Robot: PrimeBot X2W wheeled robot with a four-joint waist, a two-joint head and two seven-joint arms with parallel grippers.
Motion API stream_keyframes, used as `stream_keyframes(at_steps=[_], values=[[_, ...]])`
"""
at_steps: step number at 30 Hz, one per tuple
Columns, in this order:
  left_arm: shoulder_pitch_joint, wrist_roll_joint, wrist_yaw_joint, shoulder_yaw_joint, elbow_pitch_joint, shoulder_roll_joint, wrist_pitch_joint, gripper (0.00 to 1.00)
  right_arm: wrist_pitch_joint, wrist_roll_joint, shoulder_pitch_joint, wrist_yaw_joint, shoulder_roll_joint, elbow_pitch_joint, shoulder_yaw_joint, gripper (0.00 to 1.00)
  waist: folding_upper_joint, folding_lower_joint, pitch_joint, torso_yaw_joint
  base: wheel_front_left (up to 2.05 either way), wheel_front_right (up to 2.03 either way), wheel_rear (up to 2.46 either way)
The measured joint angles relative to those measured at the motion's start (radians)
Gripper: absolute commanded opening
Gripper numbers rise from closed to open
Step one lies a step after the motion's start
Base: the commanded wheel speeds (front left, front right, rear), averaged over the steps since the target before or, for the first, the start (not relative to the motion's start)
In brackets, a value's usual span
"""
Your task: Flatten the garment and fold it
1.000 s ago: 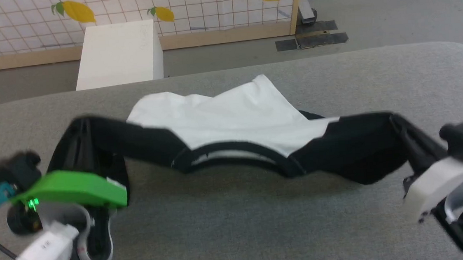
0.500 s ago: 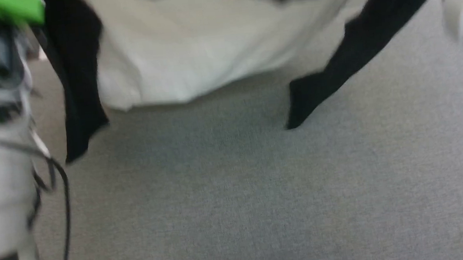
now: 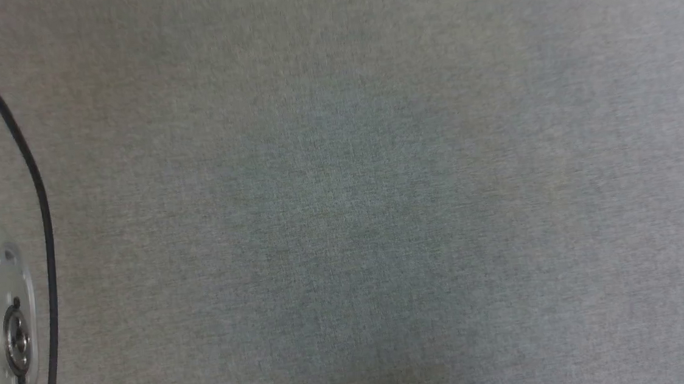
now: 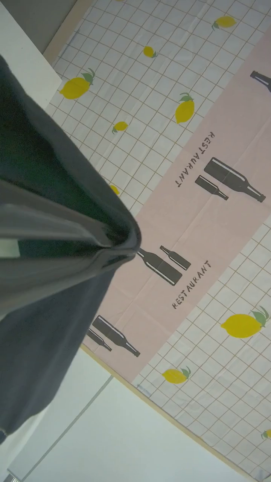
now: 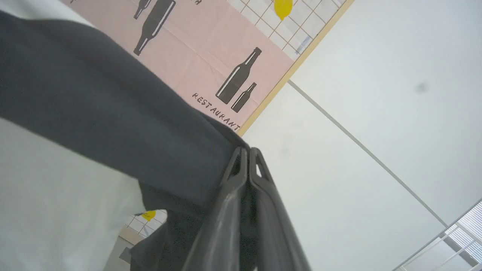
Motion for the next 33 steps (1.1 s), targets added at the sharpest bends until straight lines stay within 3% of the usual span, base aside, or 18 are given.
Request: stream_keyframes(at_steps=[7,12,17,24,33], values=[[0.079,-0.002,-0.067,-0.031,0.08,-0.003,-0.016,0.0,-0.063,0.031,0.048,0.0,0.039,0.099,0.013,0.0,0.0,0.0,0.05,0.015,0.0,0.0,0.0],[0.301,0.01,-0.133,-0.098,0.107,0.038,0.03,0.0,0.02,0.16,0.275,0.0,0.055,0.128,0.058,0.0,0.0,0.0,0.012,0.023,0.0,0.0,0.0],[0.57,0.032,-0.158,-0.144,0.054,0.087,0.054,0.0,0.123,0.307,0.527,0.0,0.035,0.032,0.085,0.0,0.0,-0.0003,-0.062,0.031,0.0,0.0,0.0],[0.981,-0.035,-0.117,-0.136,-0.13,0.076,0.093,0.0,0.275,0.41,0.933,0.0,0.007,-0.192,-0.042,0.0,0.0,-0.0004,-0.178,0.046,0.0,0.0,0.0],[1.394,-0.071,-0.014,-0.136,-0.339,0.071,0.123,0.0,0.425,0.346,1.387,0.0,0.112,-0.444,-0.252,0.0,0.0,-0.0005,-0.309,0.067,0.0,0.0,0.0]])
